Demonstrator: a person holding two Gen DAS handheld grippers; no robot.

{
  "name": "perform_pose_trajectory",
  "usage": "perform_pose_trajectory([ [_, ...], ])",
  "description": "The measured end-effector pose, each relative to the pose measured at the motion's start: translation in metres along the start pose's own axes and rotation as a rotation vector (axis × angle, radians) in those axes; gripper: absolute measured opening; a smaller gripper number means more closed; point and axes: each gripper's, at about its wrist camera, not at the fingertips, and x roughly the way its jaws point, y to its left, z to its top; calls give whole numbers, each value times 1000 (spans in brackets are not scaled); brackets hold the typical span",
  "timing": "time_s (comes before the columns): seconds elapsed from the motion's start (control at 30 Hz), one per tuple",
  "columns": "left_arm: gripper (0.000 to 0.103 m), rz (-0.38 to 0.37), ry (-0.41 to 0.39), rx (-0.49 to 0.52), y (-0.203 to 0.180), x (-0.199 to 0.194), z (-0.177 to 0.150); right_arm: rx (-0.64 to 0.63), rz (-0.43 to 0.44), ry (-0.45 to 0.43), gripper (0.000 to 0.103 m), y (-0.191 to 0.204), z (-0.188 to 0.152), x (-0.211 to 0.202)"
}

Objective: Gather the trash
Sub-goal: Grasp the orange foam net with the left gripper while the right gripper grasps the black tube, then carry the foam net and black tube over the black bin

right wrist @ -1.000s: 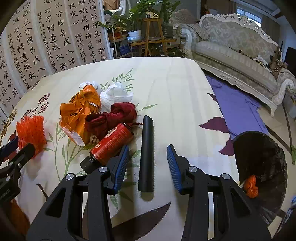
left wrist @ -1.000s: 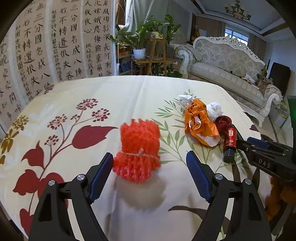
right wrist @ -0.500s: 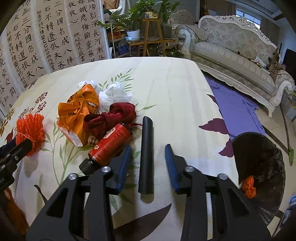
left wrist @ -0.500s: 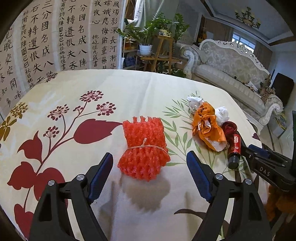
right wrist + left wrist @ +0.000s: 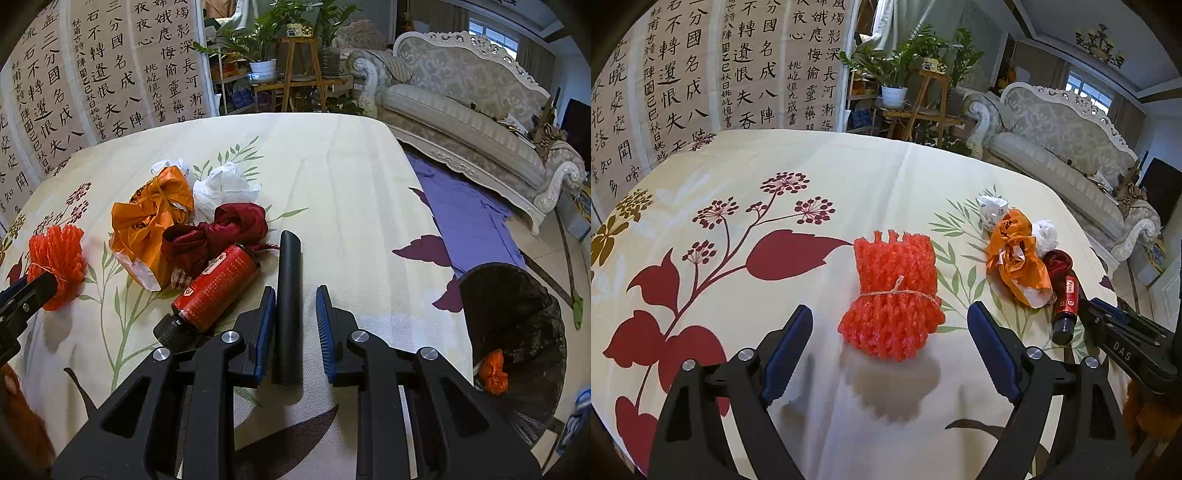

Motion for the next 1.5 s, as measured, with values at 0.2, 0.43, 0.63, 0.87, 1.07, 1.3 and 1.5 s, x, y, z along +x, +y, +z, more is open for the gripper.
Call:
perform_pose_trajectory([
  [0.2, 79, 8, 36, 1, 0, 12, 6, 1, 1, 0, 22, -1, 0, 0],
  [0.43, 54, 0, 60, -2, 4, 17, 2, -1, 0, 0, 22, -1, -1, 0],
  [0.63, 51, -13, 37, 5, 2, 11, 0, 14, 11, -6, 13, -4, -1, -2],
  [0.87, 50, -16, 7, 41, -10, -2, -5, 27, 22, -11, 13, -7, -6, -10],
  [1.07, 50, -79, -1, 70, -33, -20, -16, 30, 13, -39, 13, -15, -18, -28],
  [1.3, 50, -187, -29, 140, -75, -40, -24, 59, -35, -90, 13, -41, -32, -64],
  [1.5, 50, -264, -21, 219, -125, -40, -31, 114, -107, -129, 13, -80, -45, -93],
])
